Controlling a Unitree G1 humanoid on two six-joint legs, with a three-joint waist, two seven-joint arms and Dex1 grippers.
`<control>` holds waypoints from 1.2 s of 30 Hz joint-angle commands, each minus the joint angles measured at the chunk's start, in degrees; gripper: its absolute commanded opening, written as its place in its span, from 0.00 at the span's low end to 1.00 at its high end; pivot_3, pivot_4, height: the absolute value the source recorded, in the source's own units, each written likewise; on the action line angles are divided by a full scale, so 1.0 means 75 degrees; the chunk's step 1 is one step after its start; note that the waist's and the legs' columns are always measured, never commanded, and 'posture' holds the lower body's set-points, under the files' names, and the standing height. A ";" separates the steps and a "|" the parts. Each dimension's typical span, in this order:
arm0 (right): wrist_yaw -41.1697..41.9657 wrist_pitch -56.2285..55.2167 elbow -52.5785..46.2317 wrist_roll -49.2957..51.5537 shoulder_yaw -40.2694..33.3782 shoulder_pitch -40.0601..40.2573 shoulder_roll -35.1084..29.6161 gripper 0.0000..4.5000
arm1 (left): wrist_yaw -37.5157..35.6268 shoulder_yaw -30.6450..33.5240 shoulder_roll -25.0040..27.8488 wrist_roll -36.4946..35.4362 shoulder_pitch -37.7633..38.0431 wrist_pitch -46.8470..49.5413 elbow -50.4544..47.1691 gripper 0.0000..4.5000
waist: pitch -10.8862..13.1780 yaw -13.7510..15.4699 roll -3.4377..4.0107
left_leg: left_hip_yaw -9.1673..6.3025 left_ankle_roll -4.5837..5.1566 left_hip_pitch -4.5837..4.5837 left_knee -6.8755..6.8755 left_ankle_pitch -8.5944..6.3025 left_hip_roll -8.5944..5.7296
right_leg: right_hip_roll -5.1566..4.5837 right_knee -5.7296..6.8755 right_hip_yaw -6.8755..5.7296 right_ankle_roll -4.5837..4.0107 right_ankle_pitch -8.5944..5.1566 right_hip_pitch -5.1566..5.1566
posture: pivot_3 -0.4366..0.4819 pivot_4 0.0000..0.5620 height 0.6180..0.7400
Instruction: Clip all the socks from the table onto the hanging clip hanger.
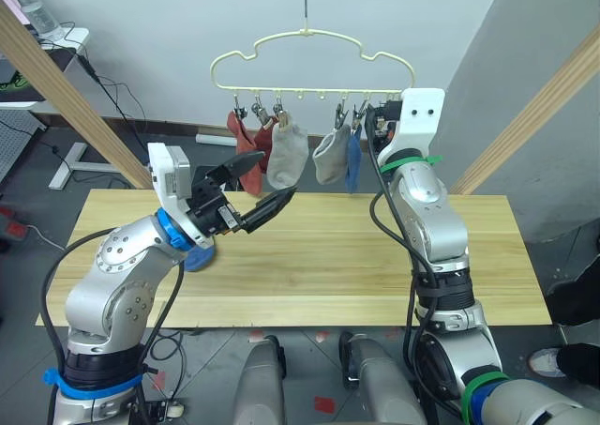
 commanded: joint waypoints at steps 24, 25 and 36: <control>0.0167 -0.0004 -0.0229 0.0124 -0.0232 -0.0131 -0.0017 0.00 | 0.0242 -0.0192 -0.0084 -0.0071 0.0199 -0.0035 -0.0596 1.00 | 0.0033 0.0003 0.0014 | -0.0002 0.0000 -0.0003 -0.0007 -0.0001 0.0000 | -0.0001 -0.0006 -0.0002 -0.0002 -0.0002 -0.0002 | 0.56 0.61 1.00; 0.0651 0.0378 -0.0532 0.0504 -0.0323 -0.0049 -0.0237 0.00 | 0.0293 -0.0116 -0.0023 0.0042 0.0350 -0.0009 -0.0445 1.00 | 0.0041 0.0003 0.0018 | -0.0001 0.0000 -0.0003 -0.0007 -0.0001 0.0000 | -0.0002 -0.0008 -0.0002 -0.0003 -0.0003 -0.0002 | 0.55 0.62 1.00; 0.3306 0.4034 -0.1371 0.3717 -0.1434 -0.0431 -0.2153 0.00 | 0.0948 0.0037 0.0609 0.2837 0.1157 -0.1612 0.3043 1.00 | 0.0148 -0.0093 0.0077 | 0.0001 0.0001 -0.0002 -0.0020 -0.0002 0.0005 | -0.0004 -0.0005 -0.0003 -0.0050 -0.0032 -0.0014 | 0.49 0.64 1.00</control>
